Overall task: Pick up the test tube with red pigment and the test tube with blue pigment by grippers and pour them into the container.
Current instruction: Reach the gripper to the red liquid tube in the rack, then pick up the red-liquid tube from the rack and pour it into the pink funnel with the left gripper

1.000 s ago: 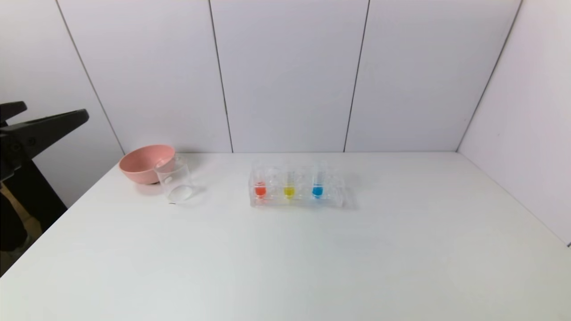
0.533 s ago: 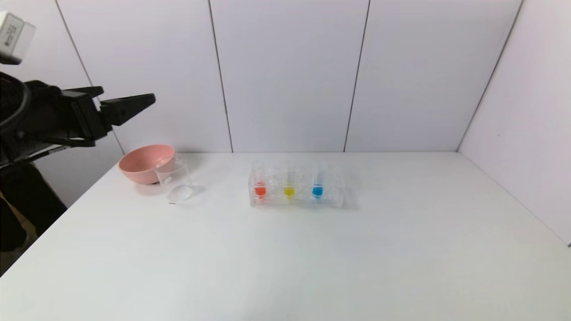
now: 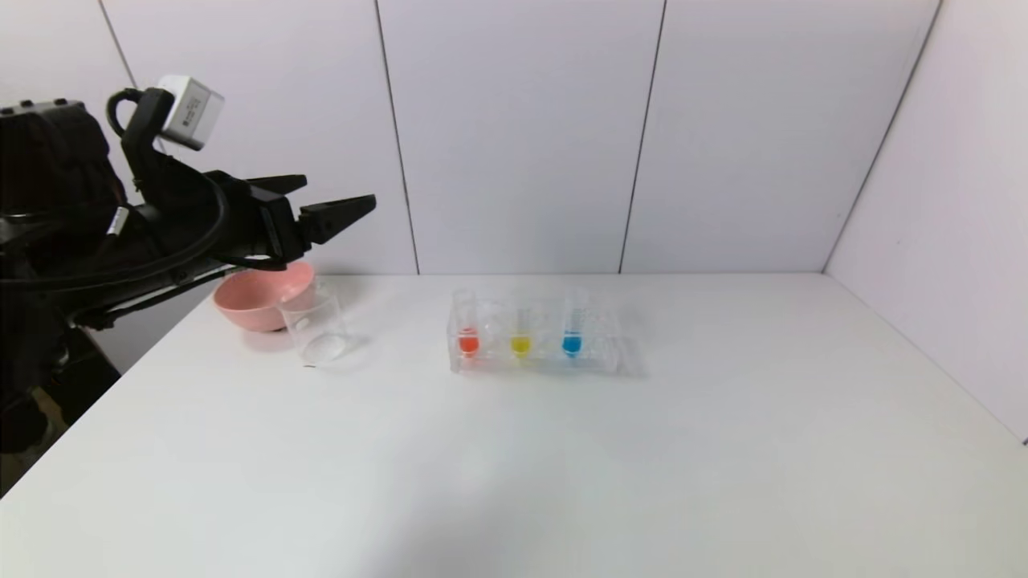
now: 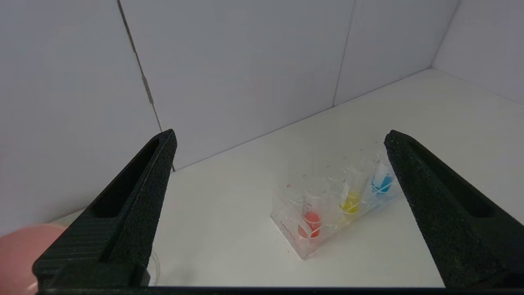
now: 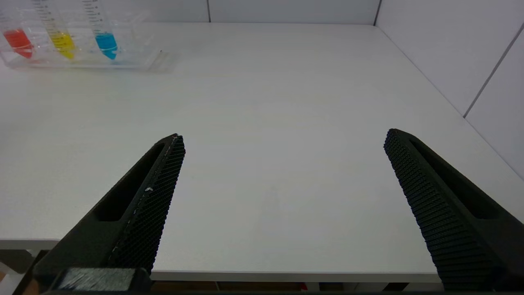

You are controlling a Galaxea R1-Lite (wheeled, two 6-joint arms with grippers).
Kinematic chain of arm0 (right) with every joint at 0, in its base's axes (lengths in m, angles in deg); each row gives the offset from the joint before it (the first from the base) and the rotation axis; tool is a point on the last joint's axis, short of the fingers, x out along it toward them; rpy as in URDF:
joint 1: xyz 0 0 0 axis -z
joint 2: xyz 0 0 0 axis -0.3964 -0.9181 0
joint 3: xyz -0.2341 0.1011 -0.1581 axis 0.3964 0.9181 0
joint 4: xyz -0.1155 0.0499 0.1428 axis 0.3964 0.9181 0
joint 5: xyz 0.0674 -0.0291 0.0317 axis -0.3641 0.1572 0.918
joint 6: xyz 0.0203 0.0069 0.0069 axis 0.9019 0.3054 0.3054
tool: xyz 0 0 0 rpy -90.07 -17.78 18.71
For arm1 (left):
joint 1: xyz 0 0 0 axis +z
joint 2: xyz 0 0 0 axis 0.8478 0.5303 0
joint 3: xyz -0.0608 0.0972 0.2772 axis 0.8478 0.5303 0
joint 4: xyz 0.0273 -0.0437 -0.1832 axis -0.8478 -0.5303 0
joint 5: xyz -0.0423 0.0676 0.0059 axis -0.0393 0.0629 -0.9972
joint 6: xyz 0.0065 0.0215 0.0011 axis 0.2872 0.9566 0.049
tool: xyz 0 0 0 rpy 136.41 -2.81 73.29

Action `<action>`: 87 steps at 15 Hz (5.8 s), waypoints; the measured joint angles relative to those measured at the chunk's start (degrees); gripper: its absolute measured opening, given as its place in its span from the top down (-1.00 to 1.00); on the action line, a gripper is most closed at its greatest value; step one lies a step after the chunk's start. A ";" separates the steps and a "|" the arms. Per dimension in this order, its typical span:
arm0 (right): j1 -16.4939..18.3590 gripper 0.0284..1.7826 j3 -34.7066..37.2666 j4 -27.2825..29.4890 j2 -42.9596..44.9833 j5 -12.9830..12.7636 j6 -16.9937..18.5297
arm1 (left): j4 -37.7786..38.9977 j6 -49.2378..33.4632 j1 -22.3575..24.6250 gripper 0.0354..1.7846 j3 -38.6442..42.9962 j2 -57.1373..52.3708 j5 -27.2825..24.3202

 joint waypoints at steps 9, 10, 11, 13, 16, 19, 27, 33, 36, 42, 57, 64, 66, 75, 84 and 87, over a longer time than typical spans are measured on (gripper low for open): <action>0.00 -0.99 0.00 0.00 0.00 0.00 0.00 | 10.01 0.60 -0.04 -0.99 -0.16 10.84 -20.35; -0.02 -0.99 0.00 0.00 0.00 0.00 0.00 | 10.03 0.71 -0.04 -0.99 -0.16 11.40 -22.58; -0.02 -0.99 0.00 0.00 0.00 0.00 0.00 | 10.30 0.90 -0.04 -0.99 -0.13 12.03 -23.99; -0.02 -0.99 0.00 0.00 0.00 0.00 0.00 | 11.65 2.28 -0.04 -0.99 -0.11 13.48 -25.70; 0.00 -0.99 0.00 0.00 0.00 0.00 0.00 | 13.20 3.93 -0.04 -0.99 0.04 15.63 -30.74; 0.00 -0.99 0.00 0.00 0.00 0.00 0.00 | 13.34 4.12 -0.06 -0.99 -0.74 17.76 -32.12; -0.02 -0.99 0.00 0.00 0.00 0.00 0.00 | 18.24 7.73 -1.11 -0.99 -6.21 28.21 -32.15; 0.00 -0.99 0.00 0.00 0.00 0.00 0.00 | 18.21 7.73 -2.38 -0.99 -10.50 33.50 -32.15; 0.00 -0.99 0.00 0.00 0.00 0.00 0.00 | 18.16 7.75 -3.17 -0.99 -11.79 35.43 -32.15; 0.00 -0.99 0.00 0.00 0.00 0.00 0.00 | 17.73 7.73 -3.61 -0.99 -13.84 38.24 -32.33; 0.00 -0.99 0.00 0.00 0.00 0.00 0.00 | 16.12 7.62 -4.36 0.21 -17.75 42.55 -32.33; -0.02 -0.99 0.00 0.00 0.00 0.00 0.00 | 15.96 7.40 -4.50 0.54 -18.05 42.73 -32.26; -0.02 -0.99 0.00 0.00 0.00 0.00 0.00 | 15.90 7.31 -4.52 0.54 -18.16 42.68 -32.26; 0.00 -0.99 0.00 0.00 0.00 0.00 0.00 | 8.51 6.30 -4.44 0.54 -19.52 37.66 -30.68; 0.00 -0.99 0.00 0.00 0.00 -0.02 0.00 | 2.36 6.35 -4.25 0.54 -21.22 29.03 -28.64; 0.00 -0.99 0.00 0.00 0.00 0.00 0.00 | -1.63 6.49 -4.30 0.54 -21.22 25.23 -20.89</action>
